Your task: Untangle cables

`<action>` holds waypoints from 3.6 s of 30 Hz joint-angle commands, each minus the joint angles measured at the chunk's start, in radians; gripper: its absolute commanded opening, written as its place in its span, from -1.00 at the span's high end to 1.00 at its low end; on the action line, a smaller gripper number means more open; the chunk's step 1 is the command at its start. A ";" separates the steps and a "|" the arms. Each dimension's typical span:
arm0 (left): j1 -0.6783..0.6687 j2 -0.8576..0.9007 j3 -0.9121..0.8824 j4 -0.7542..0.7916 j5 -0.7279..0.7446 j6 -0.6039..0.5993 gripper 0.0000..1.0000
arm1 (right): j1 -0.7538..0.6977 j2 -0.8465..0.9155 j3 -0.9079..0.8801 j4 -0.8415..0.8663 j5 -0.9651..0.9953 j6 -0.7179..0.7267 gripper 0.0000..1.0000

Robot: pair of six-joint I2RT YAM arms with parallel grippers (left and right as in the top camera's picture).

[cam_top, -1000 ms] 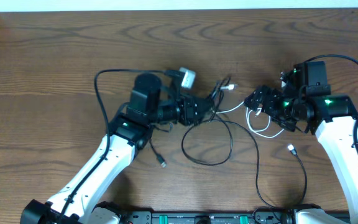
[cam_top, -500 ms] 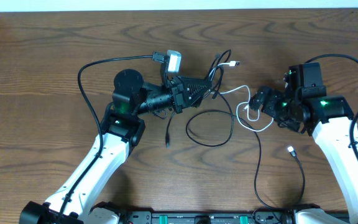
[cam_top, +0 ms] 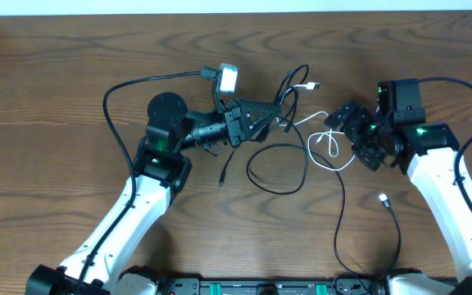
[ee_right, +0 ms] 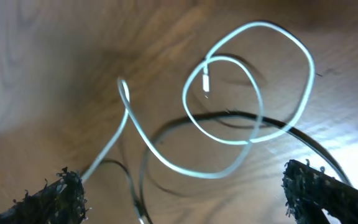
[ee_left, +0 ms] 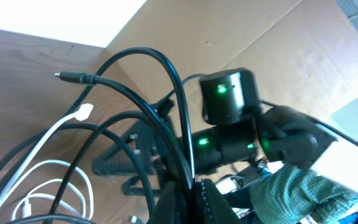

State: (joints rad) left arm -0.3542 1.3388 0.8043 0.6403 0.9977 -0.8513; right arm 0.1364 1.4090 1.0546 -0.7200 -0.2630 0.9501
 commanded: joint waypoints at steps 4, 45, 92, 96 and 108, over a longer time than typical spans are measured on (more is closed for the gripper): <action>0.003 -0.026 0.004 0.122 0.033 -0.117 0.85 | 0.018 0.104 -0.004 0.066 -0.039 0.154 -0.98; 0.074 0.028 0.004 0.076 -0.194 -0.029 0.85 | -0.194 0.083 -0.004 -0.137 -0.556 -0.859 0.97; -0.001 0.126 0.003 -0.619 -0.877 -0.021 0.81 | -0.385 -0.257 -0.004 -0.354 -0.003 -0.803 0.97; -0.001 0.126 0.003 -0.710 -0.877 -0.021 0.78 | -0.385 -0.257 -0.004 -0.335 0.040 -0.717 0.97; -0.077 0.127 0.003 -0.782 -0.705 -0.008 0.85 | -0.385 -0.257 -0.004 -0.292 0.040 -0.699 0.97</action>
State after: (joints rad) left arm -0.3798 1.4590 0.8036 -0.1158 0.2283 -0.8852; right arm -0.2520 1.1564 1.0458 -1.0126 -0.2340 0.2317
